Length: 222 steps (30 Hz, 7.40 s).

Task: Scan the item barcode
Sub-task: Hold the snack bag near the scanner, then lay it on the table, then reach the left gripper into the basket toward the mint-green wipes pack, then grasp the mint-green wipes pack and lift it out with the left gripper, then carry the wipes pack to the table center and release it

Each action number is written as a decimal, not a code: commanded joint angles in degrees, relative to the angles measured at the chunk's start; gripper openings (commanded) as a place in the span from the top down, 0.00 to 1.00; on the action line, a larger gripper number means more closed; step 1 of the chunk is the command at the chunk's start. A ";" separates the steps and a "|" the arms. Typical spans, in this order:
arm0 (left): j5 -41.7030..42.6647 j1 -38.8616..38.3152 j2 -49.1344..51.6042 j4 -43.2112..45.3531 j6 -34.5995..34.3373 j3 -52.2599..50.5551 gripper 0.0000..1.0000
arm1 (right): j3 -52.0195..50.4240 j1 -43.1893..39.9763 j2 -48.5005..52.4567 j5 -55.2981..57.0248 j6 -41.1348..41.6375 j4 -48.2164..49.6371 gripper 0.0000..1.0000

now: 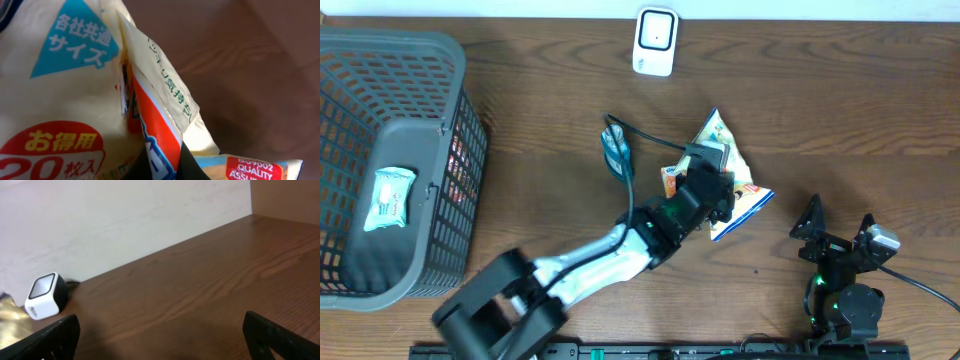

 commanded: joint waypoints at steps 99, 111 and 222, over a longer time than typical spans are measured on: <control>-60.24 45.42 -26.01 14.64 50.82 1.33 0.01 | -0.04 -0.22 -0.26 0.11 0.17 -0.24 0.01; -31.17 49.53 -26.05 4.42 36.57 1.33 0.02 | -0.04 -0.22 -0.26 0.11 0.17 -0.24 0.01; 31.06 31.01 -13.14 -39.39 4.13 1.11 0.57 | -0.04 -0.22 -0.26 0.11 0.17 -0.24 0.01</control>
